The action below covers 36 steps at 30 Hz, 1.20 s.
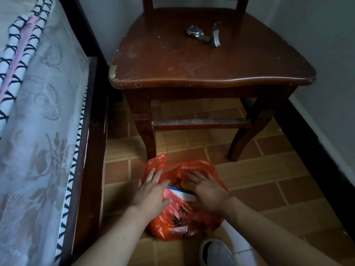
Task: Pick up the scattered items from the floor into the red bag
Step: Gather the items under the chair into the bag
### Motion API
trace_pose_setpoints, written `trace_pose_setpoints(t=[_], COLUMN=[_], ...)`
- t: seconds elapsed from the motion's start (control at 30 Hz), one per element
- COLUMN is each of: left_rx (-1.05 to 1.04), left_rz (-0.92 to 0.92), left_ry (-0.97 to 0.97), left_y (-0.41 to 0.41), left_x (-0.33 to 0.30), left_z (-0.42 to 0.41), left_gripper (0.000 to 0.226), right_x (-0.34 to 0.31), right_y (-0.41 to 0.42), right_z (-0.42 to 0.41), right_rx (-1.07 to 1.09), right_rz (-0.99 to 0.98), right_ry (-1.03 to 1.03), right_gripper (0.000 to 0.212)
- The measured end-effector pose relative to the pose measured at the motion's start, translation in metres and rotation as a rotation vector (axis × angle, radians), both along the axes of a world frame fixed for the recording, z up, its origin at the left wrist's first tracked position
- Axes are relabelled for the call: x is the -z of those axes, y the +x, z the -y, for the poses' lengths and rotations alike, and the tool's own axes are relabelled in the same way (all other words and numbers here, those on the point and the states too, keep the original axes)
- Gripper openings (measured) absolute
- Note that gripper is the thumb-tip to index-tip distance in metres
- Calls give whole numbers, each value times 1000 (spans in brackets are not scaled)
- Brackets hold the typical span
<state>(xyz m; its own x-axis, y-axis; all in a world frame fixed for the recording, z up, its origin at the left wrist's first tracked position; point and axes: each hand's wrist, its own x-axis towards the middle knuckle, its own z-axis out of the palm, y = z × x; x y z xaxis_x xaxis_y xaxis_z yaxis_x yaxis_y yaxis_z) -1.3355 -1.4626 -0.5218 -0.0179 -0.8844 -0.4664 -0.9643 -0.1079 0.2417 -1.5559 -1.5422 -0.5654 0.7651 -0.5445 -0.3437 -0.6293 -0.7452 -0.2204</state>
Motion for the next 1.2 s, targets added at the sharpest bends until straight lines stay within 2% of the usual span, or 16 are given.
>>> trace_pose_setpoints(t=[0.23, 0.33, 0.43, 0.7, 0.87, 1.03, 1.2], left_rx=[-24, -64, -72, -69, -150, -135, -181], left_rz=[21, 25, 3, -2, -221, -355, -392], left_ry=[188, 219, 194, -145, -540, -932, -1055], left_y=[-1, 3, 2, -3, -8, -13, -10], left_x=[12, 11, 6, -28, -83, -146, -182], left_z=[-6, -6, -5, 12, 31, 48, 54], left_gripper=[71, 71, 67, 41, 24, 25, 35], right_x=[19, 24, 21, -36, -88, -154, -236], right_y=[-38, -57, -64, -62, -43, -11, 11], right_z=[8, 16, 13, -9, 3, 17, 38], right_rx=[296, 392, 381, 475, 432, 315, 188], right_rz=[-43, -17, 66, 443, 605, 830, 1000], right_ry=[117, 154, 127, -235, -222, -284, -448], right_gripper=[122, 122, 115, 50, 40, 32, 23])
